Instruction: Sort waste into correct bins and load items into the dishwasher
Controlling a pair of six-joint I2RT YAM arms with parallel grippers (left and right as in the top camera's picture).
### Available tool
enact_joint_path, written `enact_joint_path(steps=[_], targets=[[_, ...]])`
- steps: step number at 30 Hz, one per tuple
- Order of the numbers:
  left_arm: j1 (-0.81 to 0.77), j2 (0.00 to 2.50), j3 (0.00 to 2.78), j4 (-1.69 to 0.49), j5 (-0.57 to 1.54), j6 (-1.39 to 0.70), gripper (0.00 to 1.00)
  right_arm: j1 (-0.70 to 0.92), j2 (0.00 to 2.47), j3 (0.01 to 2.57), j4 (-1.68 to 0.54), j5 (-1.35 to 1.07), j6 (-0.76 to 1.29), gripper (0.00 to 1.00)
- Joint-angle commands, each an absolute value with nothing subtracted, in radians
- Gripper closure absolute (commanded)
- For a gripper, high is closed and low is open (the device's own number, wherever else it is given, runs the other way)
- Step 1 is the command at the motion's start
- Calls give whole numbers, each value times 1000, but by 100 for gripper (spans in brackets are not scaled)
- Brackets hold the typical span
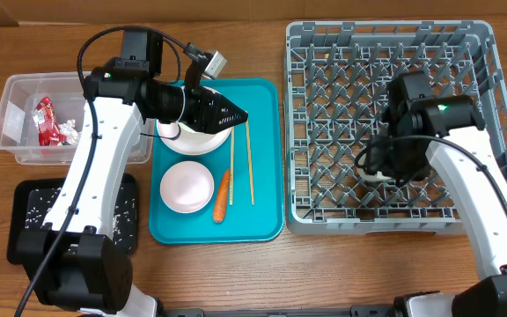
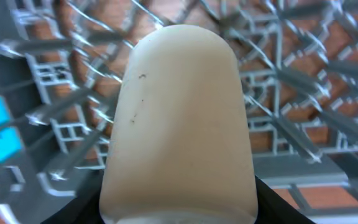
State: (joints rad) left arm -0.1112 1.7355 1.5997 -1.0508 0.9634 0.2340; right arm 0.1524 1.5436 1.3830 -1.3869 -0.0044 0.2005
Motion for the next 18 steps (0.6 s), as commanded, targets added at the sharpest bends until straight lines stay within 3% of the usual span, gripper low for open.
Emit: enact_joint_path(steps=[1, 18], targets=[[-120, 1743, 1600, -1050, 955, 220, 51, 158, 1549, 1447, -1391, -35, 181, 62], [-119, 1743, 1600, -1051, 955, 220, 52, 158, 1549, 1392, -1409, -35, 182, 63]])
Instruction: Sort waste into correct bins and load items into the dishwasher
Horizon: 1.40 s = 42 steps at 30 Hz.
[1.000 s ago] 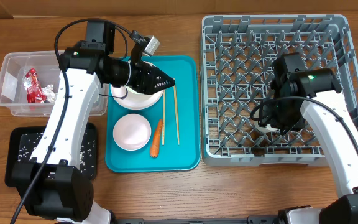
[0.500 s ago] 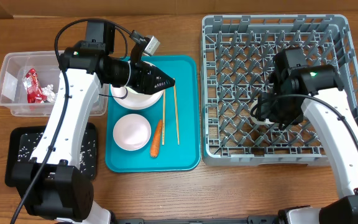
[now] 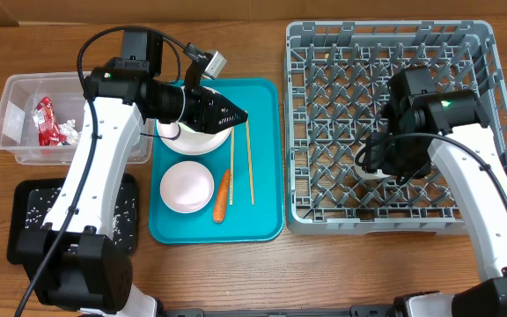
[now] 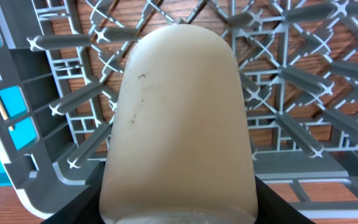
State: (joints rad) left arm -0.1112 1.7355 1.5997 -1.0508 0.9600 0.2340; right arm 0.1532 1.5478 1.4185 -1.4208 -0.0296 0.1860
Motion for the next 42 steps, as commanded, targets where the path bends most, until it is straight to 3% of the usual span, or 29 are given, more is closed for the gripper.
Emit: enact_joint_path(steps=[1, 21, 24, 28, 37, 42], targets=[[-119, 1743, 1600, -1051, 955, 220, 52, 158, 1549, 1385, -1405, -36, 182, 63], [-119, 1743, 1600, -1051, 954, 220, 52, 158, 1549, 1341, -1420, -39, 182, 60], [-119, 1743, 1600, -1050, 954, 220, 52, 158, 1549, 1341, -1419, -39, 182, 48], [-119, 1743, 1600, -1050, 954, 220, 52, 158, 1549, 1341, -1419, -39, 181, 2], [-119, 1743, 1600, -1051, 950, 195, 52, 157, 1549, 1352, -1417, -56, 182, 0], [-120, 1743, 1600, -1061, 843, 120, 52, 157, 1549, 1366, -1412, -89, 182, 0]])
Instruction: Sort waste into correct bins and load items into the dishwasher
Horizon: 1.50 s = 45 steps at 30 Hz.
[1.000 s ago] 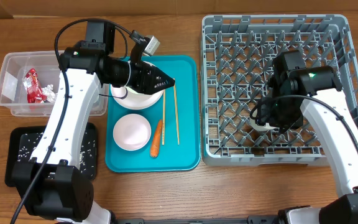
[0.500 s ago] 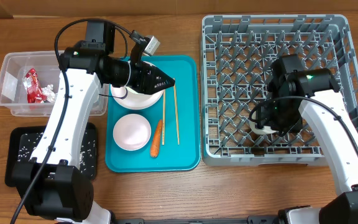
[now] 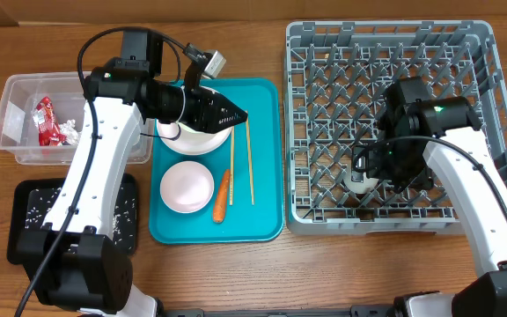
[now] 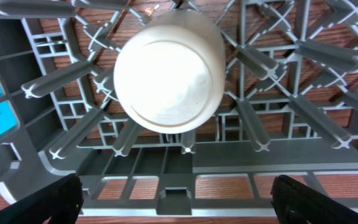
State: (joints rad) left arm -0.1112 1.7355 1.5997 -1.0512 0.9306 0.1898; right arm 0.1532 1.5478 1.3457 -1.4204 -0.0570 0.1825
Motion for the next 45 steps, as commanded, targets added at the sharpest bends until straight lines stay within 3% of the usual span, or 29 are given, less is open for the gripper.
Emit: enact_joint_path(steps=[1, 6, 17, 33, 45], targets=[[-120, 1743, 1600, -1068, 817, 105, 53, 157, 1549, 1366, -1411, -93, 182, 0], [-160, 1743, 1600, -1166, 490, -35, 52, 157, 1549, 1366, -1407, -93, 182, 0], [-355, 1743, 1599, -1283, 62, -167, 50, 157, 1549, 1365, -1393, -92, 182, 0], [-287, 1743, 1420, -1243, -166, -326, 51, 157, 1549, 1365, -1393, -92, 182, 0], [-87, 1743, 1257, -1161, 1, -285, 53, 157, 1549, 1365, -1393, -92, 182, 0]])
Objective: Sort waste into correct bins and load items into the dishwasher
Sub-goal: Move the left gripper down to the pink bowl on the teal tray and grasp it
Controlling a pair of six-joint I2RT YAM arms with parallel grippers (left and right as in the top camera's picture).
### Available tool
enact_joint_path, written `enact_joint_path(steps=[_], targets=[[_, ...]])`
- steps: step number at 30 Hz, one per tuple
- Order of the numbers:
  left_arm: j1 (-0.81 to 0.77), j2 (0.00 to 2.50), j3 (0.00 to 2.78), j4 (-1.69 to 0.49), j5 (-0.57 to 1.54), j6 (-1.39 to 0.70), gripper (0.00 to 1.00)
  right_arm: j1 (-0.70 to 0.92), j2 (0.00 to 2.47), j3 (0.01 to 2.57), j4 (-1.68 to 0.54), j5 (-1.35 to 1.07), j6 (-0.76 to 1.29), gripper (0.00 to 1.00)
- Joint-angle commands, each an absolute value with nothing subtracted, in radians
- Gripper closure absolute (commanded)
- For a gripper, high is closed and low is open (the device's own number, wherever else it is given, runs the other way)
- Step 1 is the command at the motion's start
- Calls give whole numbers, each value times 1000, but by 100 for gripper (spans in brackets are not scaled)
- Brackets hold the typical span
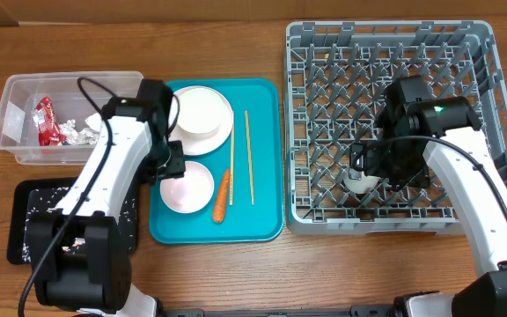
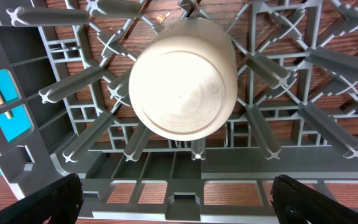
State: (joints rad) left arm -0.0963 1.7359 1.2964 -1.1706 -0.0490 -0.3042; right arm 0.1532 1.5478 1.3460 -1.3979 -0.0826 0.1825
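Note:
A cream cup (image 2: 182,78) stands upside down among the tines at the front of the grey dishwasher rack (image 1: 478,40); the overhead view shows the cup (image 1: 356,179) half under the right wrist. My right gripper (image 2: 178,205) is open just above and in front of it, with nothing between its fingers (image 2: 33,199). My left gripper (image 1: 171,162) hangs at the left edge of the teal tray (image 1: 267,224), between the large white bowl (image 1: 203,111) and the small white bowl (image 1: 187,187). Its jaws are hidden from above.
On the tray also lie a carrot (image 1: 222,195) and two chopsticks (image 1: 249,158). A clear bin (image 1: 20,88) with red and crumpled wrappers sits at the far left. A black bin (image 1: 33,220) stands in front of it under the left arm.
My left gripper was over the large bowl, pointing right; now it sits lower at the tray's left edge beside the small bowl. The right gripper stays open over the cup, barely shifted.
My right gripper first held the cream cup over the rack's front, and still held it closer to the tines a moment later. Then it was open with the cup upside down among the tines. The left arm stayed over the large bowl until now.

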Motion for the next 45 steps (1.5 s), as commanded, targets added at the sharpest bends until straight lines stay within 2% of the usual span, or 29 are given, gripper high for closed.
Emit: enact_joint_path(steps=[1, 9, 14, 19, 23, 26, 34, 45], targets=[[-84, 1743, 1240, -1151, 1, -285, 53, 157, 1549, 1365, -1393, -92, 183, 0], [-83, 1743, 1126, -1040, 1, -301, 50, 157, 1549, 1365, -1394, -93, 183, 0], [-83, 1743, 1113, -1019, -4, -300, 54, 157, 1549, 1365, -1393, -92, 183, 0], [-84, 1743, 1113, -1016, -3, -300, 64, 157, 1549, 1365, -1394, -92, 183, 0], [-84, 1743, 1113, -1015, 1, -300, 67, 157, 1549, 1365, -1393, -92, 182, 0], [-85, 1743, 1113, -1016, 1, -299, 77, 157, 1549, 1365, -1393, -92, 182, 0], [-85, 1743, 1113, -1018, 0, -299, 96, 157, 1549, 1365, -1393, -92, 182, 0], [-85, 1734, 1222, -1098, 1, -295, 96, 157, 1549, 1365, -1392, -92, 182, 0]])
